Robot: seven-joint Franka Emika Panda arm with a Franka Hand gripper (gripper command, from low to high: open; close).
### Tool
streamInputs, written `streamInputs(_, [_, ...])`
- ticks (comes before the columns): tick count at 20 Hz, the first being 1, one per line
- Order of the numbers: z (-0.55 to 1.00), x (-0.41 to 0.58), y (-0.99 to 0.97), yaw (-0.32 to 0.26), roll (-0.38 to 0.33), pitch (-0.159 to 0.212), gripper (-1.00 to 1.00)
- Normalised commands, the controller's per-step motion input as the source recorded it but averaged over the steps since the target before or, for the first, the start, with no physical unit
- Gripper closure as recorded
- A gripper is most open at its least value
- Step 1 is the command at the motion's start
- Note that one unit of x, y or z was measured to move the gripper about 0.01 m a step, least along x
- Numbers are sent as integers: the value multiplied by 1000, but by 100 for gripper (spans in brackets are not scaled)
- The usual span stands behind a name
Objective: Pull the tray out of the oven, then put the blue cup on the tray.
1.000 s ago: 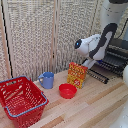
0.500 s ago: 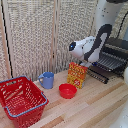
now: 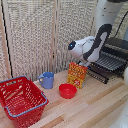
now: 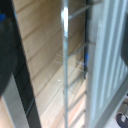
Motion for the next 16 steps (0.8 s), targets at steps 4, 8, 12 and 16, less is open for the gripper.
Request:
streamInputs(4, [962, 158, -20, -69, 38, -1, -100])
streamInputs(8, [852, 196, 37, -79, 73, -25, -100])
streamInputs(12, [601, 151, 297, -209, 14, -118, -100])
streamInputs(16, [504, 76, 373, -197, 122, -98, -100])
